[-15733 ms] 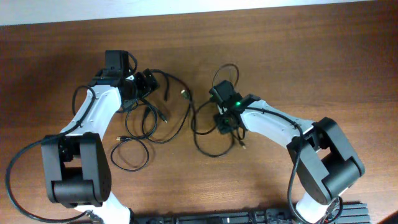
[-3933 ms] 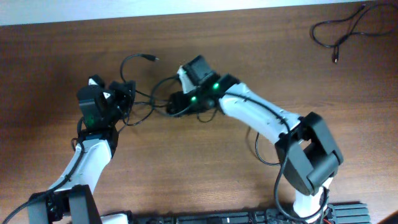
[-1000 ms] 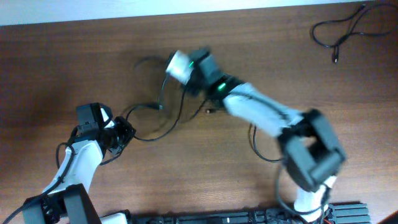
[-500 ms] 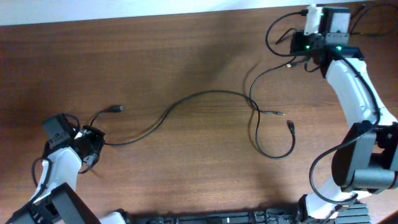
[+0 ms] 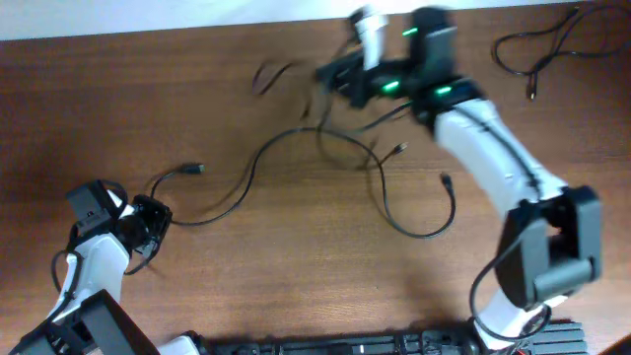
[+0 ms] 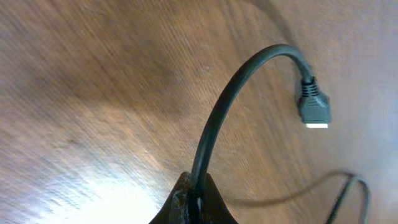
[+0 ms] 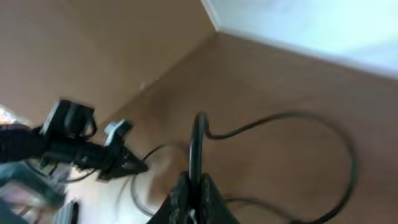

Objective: Untangle cables

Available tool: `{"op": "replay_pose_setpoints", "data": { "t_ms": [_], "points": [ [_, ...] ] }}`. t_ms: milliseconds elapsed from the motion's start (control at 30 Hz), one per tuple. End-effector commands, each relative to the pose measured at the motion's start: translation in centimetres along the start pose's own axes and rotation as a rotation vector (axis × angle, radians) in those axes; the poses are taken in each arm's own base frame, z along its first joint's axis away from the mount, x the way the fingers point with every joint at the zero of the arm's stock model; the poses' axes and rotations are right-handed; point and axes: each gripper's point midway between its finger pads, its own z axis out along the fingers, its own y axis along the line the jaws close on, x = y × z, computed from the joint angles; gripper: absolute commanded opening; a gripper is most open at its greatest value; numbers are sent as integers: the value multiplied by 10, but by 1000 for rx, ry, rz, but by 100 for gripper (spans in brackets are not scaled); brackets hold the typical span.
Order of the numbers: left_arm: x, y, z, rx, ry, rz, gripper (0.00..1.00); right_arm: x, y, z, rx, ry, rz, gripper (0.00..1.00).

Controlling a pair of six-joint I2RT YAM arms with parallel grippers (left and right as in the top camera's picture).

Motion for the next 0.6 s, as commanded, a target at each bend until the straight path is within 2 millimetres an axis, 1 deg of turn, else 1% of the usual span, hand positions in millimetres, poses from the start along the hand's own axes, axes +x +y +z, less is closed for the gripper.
{"op": "replay_pose_setpoints", "data": {
  "t_ms": [0, 100, 167, 233, 267, 300, 333, 367, 400, 467, 533, 567],
  "points": [
    [4, -40, -7, 206, 47, 30, 0, 31, 8, 47, 19, 78, 40, 4],
    [2, -68, -14, 349, 57, 84, 0, 46, 36, 76, -48, 113, 87, 4],
    [9, -80, -16, 401, 82, 117, 0, 48, 48, 88, -79, 111, 56, 4],
    [17, -86, -14, 406, 103, 139, 0, 42, 57, 93, -102, 85, 26, 4],
    [25, -91, -13, 413, 122, 158, 0, 35, 61, 96, -107, 58, -4, 4],
    [33, -99, -13, 436, 146, 183, 0, 33, 53, 97, -59, 43, -6, 4],
    [40, -110, -16, 484, 165, 219, 0, 35, 31, 99, 51, 33, 16, 4],
    [46, -127, -24, 572, 177, 294, 0, 41, 10, 99, 132, 36, 71, 4],
    [52, -144, -35, 677, 186, 383, 0, 48, -2, 99, 150, 42, 130, 4],
    [63, -174, -65, 894, 193, 559, 0, 60, -17, 100, 148, 62, 208, 4],
    [70, -188, -87, 1029, 201, 674, 0, 69, -19, 101, 83, 84, 228, 4],
    [73, -190, -93, 1059, 207, 701, 0, 68, -17, 100, 53, 83, 226, 4]
  ]
}}
